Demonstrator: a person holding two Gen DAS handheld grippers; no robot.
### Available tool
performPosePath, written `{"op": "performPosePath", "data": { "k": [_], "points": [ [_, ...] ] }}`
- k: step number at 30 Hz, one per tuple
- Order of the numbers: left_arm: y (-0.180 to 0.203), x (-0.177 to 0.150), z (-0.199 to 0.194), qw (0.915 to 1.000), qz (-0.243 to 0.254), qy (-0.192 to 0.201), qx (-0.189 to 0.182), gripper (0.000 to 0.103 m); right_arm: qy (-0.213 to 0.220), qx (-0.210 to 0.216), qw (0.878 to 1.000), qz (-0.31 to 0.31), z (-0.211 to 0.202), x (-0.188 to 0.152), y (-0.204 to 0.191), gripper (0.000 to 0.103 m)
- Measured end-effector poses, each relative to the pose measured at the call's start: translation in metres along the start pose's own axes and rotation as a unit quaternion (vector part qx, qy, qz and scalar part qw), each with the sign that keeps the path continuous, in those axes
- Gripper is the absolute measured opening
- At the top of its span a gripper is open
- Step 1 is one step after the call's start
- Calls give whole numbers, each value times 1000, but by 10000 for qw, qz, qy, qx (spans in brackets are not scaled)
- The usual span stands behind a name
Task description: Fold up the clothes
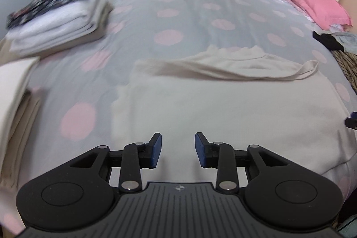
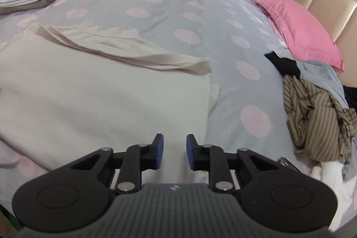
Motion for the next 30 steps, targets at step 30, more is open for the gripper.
{"op": "performPosePath", "data": {
  "k": [30],
  "points": [
    [30, 80, 112, 9987, 132, -73, -486, 30, -40, 723, 9968, -343, 107, 101, -52, 9]
  ]
}}
Point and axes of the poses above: each gripper's, at about its wrist camera, not at the fingertips, and z roughly the way its jaws point, y to its right, x to its top, the point moved 3 cm from there along z, roughly the way its jaws point, and after that the axes turned 6 degrees about -y, right-handed, at the moved point
